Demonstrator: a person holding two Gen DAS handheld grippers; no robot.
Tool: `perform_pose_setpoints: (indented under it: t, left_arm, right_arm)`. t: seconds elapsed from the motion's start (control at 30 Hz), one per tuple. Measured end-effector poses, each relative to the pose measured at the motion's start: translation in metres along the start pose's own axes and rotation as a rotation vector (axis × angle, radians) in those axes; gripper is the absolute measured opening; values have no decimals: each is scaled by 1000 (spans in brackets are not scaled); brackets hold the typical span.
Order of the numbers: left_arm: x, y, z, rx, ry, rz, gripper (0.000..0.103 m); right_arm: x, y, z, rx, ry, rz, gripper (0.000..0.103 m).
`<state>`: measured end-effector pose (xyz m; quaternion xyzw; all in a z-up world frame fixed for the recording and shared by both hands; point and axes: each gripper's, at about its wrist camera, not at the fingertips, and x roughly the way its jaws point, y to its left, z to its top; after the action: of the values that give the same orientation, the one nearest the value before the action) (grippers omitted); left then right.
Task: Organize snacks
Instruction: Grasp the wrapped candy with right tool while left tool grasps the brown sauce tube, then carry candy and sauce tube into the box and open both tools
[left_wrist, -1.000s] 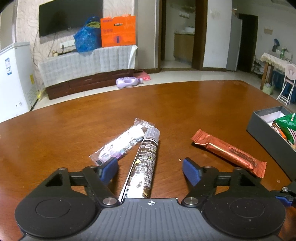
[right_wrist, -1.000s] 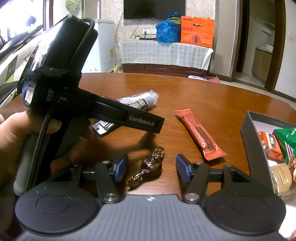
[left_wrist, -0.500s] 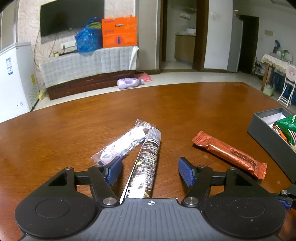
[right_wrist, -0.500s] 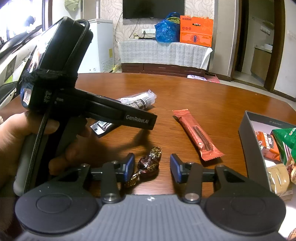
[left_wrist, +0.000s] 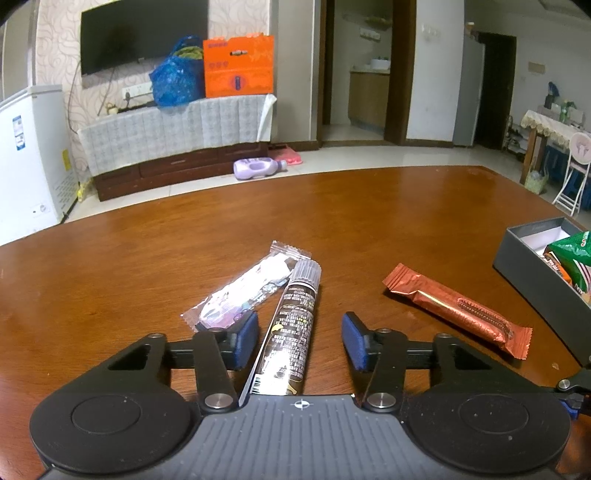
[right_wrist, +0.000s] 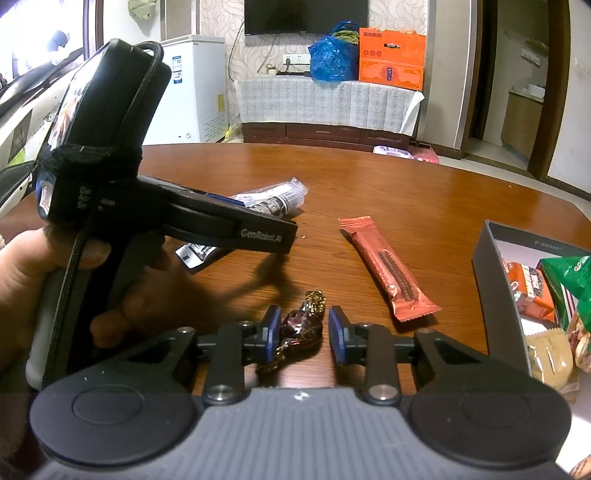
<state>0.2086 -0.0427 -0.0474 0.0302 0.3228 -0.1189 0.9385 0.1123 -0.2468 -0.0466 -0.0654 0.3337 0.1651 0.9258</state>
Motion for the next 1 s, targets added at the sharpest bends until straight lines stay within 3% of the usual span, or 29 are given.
perform_pose_setpoints:
  t: [0.27, 0.77, 1.0]
  left_arm:
    - [2, 2, 1, -23, -7, 6, 29]
    - [-3, -2, -2, -44, -27, 18, 25]
    - [-15, -5, -3, -38, -82, -1, 25]
  right_arm:
    - [-3, 0, -1, -22, -12, -8, 25]
    - [-15, -5, -4, -10, -60, -13, 25]
    - [-20, -6, 0, -6, -82, -18, 25]
